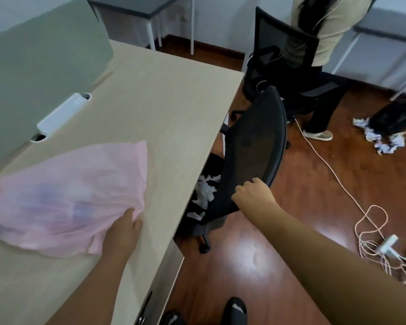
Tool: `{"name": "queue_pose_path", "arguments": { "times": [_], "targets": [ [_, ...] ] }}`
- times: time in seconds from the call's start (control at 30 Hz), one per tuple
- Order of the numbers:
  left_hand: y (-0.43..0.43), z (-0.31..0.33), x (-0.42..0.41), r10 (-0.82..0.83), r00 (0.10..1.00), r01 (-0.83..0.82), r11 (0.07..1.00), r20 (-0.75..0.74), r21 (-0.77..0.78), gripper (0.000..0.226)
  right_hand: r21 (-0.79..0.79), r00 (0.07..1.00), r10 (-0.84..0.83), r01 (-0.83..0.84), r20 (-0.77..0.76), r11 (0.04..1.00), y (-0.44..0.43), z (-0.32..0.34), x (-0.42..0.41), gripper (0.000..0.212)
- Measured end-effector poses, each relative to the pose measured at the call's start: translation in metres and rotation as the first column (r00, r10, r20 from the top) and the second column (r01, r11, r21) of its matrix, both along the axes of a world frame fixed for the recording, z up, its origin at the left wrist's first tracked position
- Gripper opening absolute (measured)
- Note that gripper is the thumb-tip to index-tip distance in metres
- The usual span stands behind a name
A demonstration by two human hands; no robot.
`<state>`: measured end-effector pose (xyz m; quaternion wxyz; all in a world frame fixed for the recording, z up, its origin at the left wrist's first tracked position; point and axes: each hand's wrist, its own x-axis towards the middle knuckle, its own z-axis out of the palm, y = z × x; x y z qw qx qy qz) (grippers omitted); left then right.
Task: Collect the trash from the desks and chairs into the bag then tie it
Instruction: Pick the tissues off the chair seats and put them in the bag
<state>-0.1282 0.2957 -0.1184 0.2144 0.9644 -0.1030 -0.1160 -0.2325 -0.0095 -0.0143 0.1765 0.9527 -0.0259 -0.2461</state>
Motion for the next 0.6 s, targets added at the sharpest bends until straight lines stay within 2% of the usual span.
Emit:
{"name": "queue_pose_path", "arguments": {
  "times": [0.07,0.23,0.33,0.4,0.47,0.53,0.6],
  "targets": [
    [-0.008,-0.006,0.003,-0.026,1.000,0.026,1.000,0.003,-0.002,0.032,-0.017,0.999,0.040,-0.040,0.013,0.999,-0.023,-0.003,-0.012,0.028],
    [-0.027,-0.021,0.020,-0.171,0.985,0.166,0.977,0.027,0.135,0.040,-0.032,0.997,0.050,-0.048,0.054,0.998,-0.068,-0.004,-0.035,0.033],
    [-0.043,-0.026,0.029,-0.269,0.959,0.247,0.948,0.089,0.201,0.036,-0.105,1.000,-0.003,0.002,-0.007,0.994,-0.078,-0.005,-0.037,0.043],
    [-0.055,-0.028,0.035,-0.289,0.945,0.251,0.940,0.152,0.230,0.036,-0.104,0.999,-0.041,0.038,-0.031,0.994,-0.077,-0.017,-0.031,0.057],
    [-0.069,-0.030,0.046,-0.290,0.934,0.238,0.940,0.209,0.244,0.036,-0.027,0.995,-0.098,0.098,0.016,0.995,-0.070,-0.043,-0.023,0.071],
    [-0.085,-0.032,0.060,-0.286,0.930,0.223,0.939,0.231,0.263,0.046,0.108,0.979,-0.183,0.173,0.087,0.979,-0.065,-0.079,-0.012,0.075],
    [-0.109,-0.034,0.077,-0.276,0.930,0.210,0.942,0.245,0.263,0.053,0.237,0.954,-0.287,0.260,0.089,0.936,-0.066,-0.117,0.002,0.078]
  ]
}}
